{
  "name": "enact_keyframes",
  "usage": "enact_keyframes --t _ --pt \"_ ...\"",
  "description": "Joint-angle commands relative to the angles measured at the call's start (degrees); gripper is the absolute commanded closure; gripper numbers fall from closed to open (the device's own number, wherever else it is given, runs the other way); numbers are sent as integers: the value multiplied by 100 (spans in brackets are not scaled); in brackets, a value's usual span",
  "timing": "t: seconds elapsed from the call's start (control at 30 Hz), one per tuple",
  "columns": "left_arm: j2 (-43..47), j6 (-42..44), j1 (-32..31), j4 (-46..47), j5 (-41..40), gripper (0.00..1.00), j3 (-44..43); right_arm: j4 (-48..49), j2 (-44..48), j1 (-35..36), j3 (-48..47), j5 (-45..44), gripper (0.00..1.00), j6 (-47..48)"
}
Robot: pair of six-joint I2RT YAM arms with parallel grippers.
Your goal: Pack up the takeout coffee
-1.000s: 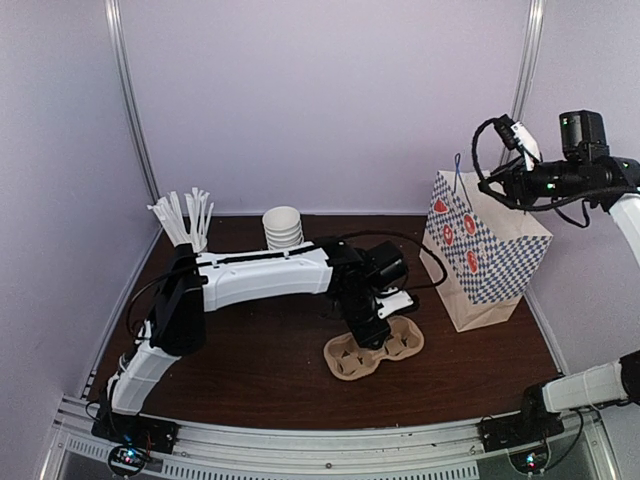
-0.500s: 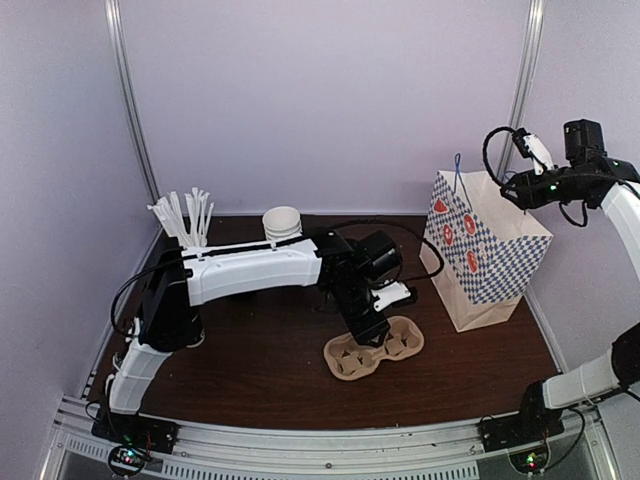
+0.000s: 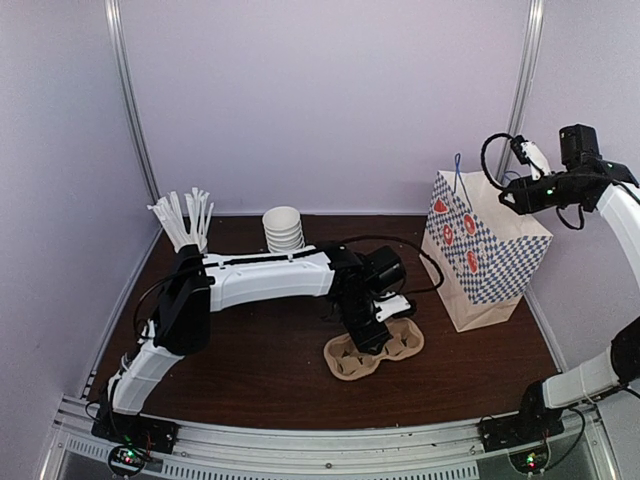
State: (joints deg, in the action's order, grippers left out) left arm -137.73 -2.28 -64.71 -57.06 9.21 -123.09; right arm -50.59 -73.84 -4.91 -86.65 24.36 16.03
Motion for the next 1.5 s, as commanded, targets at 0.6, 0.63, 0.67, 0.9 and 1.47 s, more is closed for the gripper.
enact_keyframes --t 0.6,0.63,0.67,0.9,1.47 --pt "44 -10 10 177 -168 72 -207 40 7 -241 -23 -299 45 -261" --pt "138 58 10 170 -139 72 -173 16 -19 -278 -83 -386 45 -304" --pt "235 87 11 163 -132 72 -154 -28 -89 -322 -146 -488 44 -342" --pt "819 167 64 24 -191 73 1 -304 -574 -675 -473 -381 43 -541" --pt "2572 362 163 -269 -186 73 1036 -645 -1665 -697 -1081 450 87 -238"
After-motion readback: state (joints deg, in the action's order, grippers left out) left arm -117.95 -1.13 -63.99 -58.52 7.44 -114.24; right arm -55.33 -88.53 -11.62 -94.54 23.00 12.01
